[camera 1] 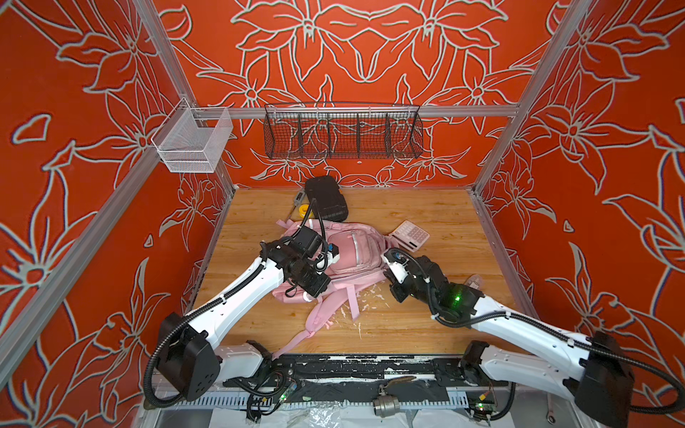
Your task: Pack the student bag
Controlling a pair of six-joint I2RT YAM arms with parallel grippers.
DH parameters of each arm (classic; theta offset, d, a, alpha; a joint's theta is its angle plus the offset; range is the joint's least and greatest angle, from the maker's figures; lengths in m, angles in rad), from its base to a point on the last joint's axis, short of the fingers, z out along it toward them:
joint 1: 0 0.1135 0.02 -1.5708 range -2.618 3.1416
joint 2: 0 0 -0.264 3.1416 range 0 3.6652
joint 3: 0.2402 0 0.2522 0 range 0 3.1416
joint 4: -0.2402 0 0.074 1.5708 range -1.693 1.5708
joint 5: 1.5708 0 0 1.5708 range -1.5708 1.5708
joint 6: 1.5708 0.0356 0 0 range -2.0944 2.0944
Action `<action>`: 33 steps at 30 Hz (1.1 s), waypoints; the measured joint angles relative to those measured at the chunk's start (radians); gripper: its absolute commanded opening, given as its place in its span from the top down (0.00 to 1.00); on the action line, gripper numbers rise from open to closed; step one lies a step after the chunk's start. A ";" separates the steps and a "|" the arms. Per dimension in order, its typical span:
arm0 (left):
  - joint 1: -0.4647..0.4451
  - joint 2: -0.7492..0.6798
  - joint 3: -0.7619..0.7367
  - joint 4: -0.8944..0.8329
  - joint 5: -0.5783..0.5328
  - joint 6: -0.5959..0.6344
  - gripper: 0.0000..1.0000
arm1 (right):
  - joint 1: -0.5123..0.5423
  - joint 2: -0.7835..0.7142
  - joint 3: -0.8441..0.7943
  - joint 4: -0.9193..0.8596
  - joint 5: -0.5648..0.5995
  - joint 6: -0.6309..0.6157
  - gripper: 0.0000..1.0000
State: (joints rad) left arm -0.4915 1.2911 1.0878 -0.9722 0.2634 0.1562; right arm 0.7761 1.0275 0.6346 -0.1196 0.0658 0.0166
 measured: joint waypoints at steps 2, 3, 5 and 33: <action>0.008 0.007 0.001 -0.014 -0.009 -0.003 1.00 | -0.037 0.004 0.000 -0.009 -0.042 -0.006 1.00; 0.014 0.011 0.001 -0.020 -0.016 -0.006 1.00 | -0.049 0.010 0.001 -0.012 -0.072 -0.014 1.00; 0.026 0.015 0.001 -0.033 -0.039 -0.022 1.00 | -0.058 0.026 0.006 -0.018 -0.131 -0.034 1.00; -0.319 -0.144 -0.158 0.321 -0.286 -1.809 0.47 | -0.064 0.177 0.075 -0.063 -0.425 -0.062 1.00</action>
State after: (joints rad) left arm -0.8101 1.1473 0.9298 -0.6514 -0.0227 -1.6531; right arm 0.7124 1.2045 0.7097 -0.1829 -0.3592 -0.0456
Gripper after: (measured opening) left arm 0.526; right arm 0.081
